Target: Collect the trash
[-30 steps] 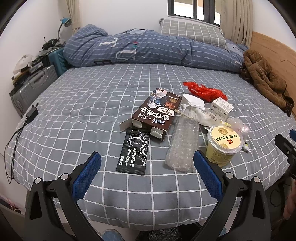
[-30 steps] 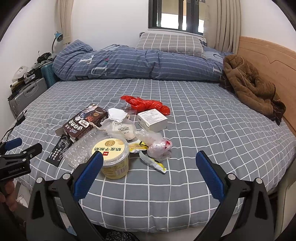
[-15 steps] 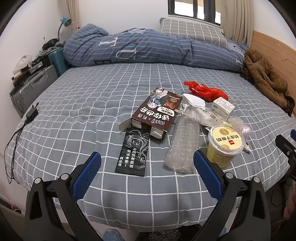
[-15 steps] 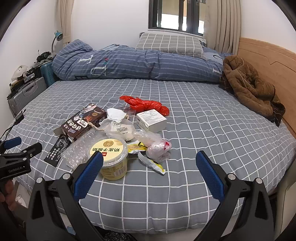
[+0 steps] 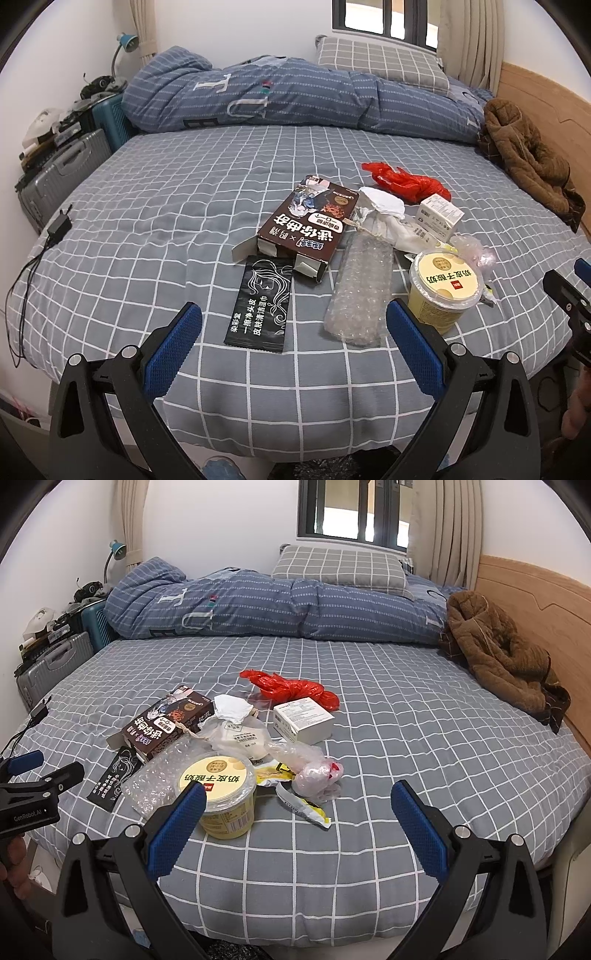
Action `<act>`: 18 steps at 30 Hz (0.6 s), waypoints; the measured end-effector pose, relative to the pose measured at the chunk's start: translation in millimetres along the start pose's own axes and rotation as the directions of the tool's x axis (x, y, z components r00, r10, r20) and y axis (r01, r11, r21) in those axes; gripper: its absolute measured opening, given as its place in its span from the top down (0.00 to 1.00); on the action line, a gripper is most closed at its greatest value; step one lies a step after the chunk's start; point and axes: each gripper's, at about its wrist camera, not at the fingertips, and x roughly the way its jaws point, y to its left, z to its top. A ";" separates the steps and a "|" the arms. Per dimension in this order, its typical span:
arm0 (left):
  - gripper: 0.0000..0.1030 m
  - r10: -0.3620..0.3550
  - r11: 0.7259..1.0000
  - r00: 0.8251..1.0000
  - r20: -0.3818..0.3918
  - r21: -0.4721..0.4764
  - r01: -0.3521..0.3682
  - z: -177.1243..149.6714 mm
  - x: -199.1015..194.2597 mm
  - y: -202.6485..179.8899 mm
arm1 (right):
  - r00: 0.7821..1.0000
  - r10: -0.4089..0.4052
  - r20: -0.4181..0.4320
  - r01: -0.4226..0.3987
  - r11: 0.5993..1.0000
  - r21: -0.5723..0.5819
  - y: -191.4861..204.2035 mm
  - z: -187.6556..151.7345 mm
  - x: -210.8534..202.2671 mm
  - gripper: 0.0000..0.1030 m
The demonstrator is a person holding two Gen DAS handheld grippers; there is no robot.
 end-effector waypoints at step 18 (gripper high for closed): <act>0.05 0.003 1.000 1.000 -0.003 0.007 -0.002 0.6 0.0 -1.2 | 1.000 -0.002 0.000 0.002 1.000 -0.002 0.4 -0.7 1.0 0.07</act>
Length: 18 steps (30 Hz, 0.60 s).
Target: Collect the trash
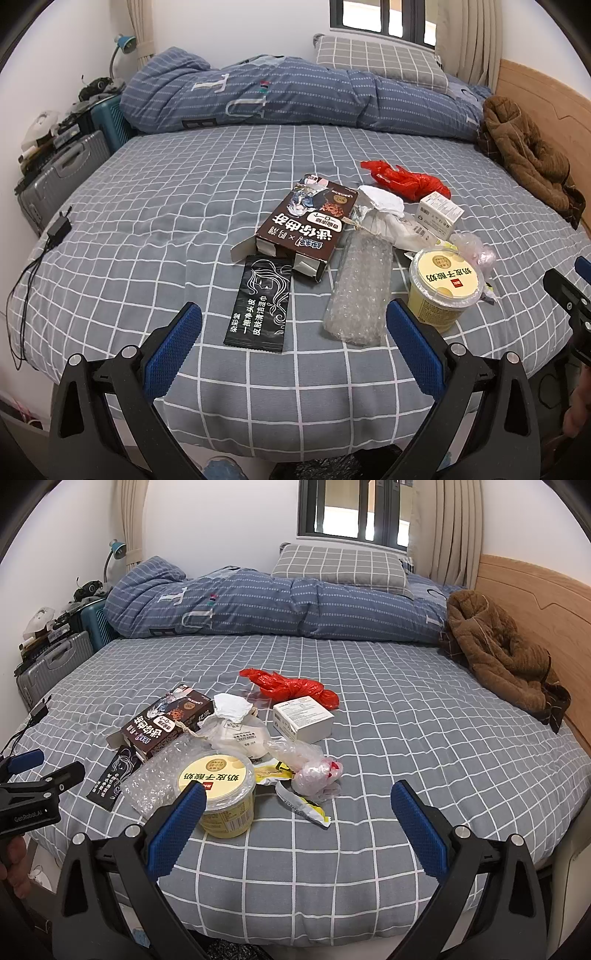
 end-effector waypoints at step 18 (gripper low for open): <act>0.05 0.014 1.000 0.999 -0.036 0.023 -0.013 22.0 39.7 7.9 | 0.998 0.059 -0.038 -0.061 0.997 -0.043 27.4 1.8 25.7 0.07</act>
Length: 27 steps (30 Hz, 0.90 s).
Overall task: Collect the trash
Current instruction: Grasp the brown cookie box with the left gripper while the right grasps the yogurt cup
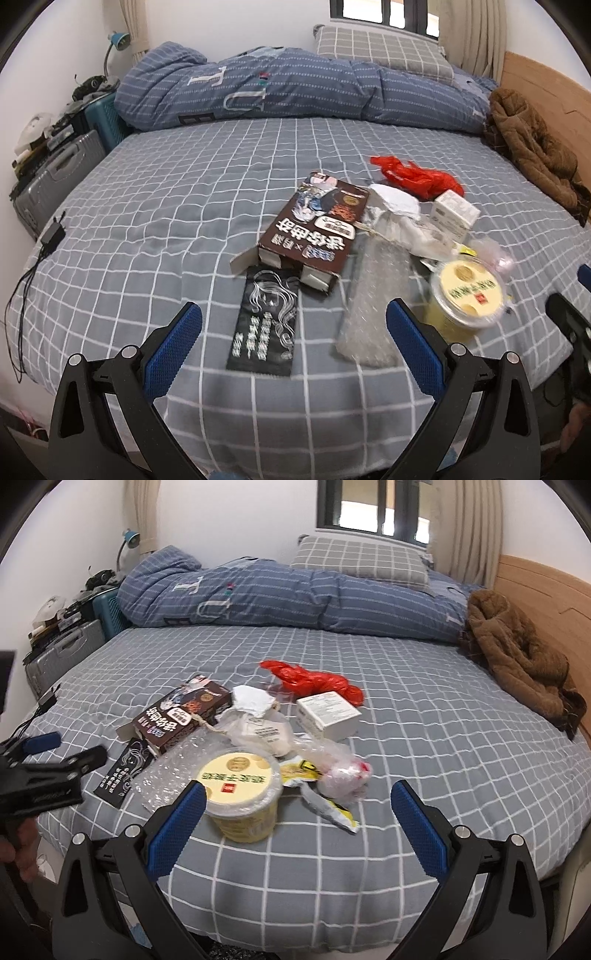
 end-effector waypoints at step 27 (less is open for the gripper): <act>0.05 -0.097 0.977 0.964 -0.246 0.159 0.139 61.8 140.5 -6.9 | 0.984 0.125 -0.125 -0.129 0.991 -0.025 39.0 -1.5 84.1 0.07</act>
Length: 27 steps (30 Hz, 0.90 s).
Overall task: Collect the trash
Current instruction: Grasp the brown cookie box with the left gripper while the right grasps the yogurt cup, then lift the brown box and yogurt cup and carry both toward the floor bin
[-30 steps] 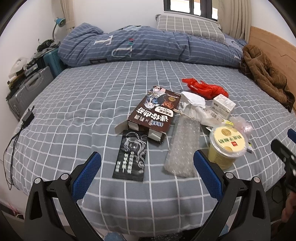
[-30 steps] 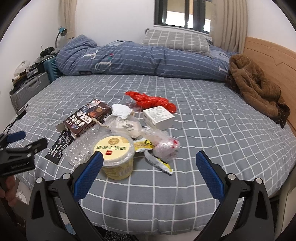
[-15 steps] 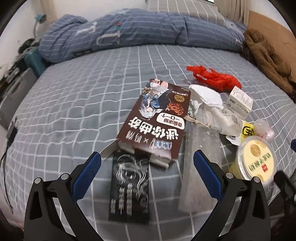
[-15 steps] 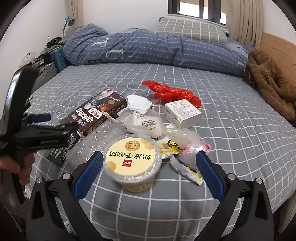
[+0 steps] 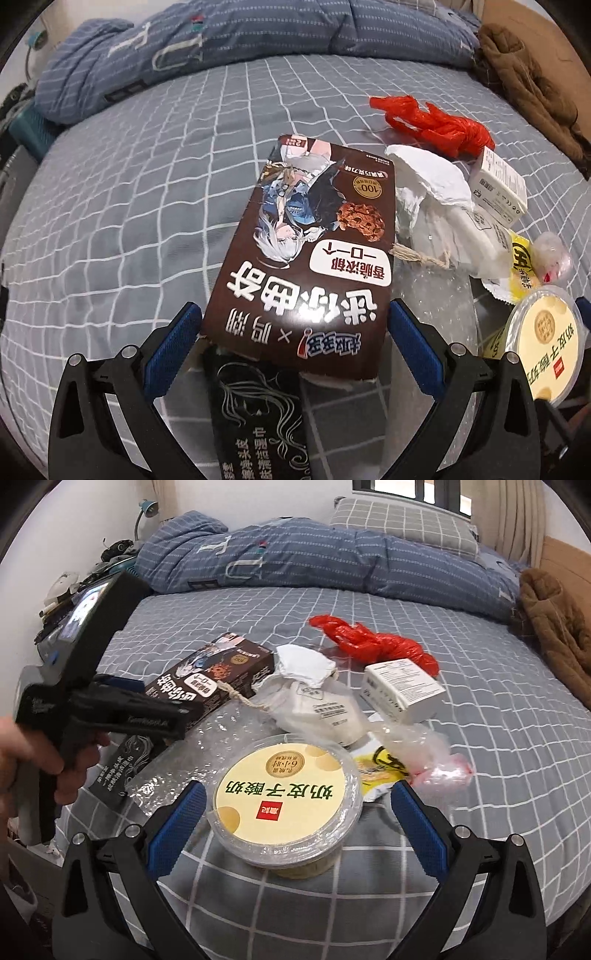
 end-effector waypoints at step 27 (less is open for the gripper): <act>0.09 0.043 0.998 0.997 0.062 -0.044 -0.041 -4.0 -7.1 0.7 | 1.000 0.011 0.025 -0.011 1.000 0.008 0.1 -1.3 -0.5 0.19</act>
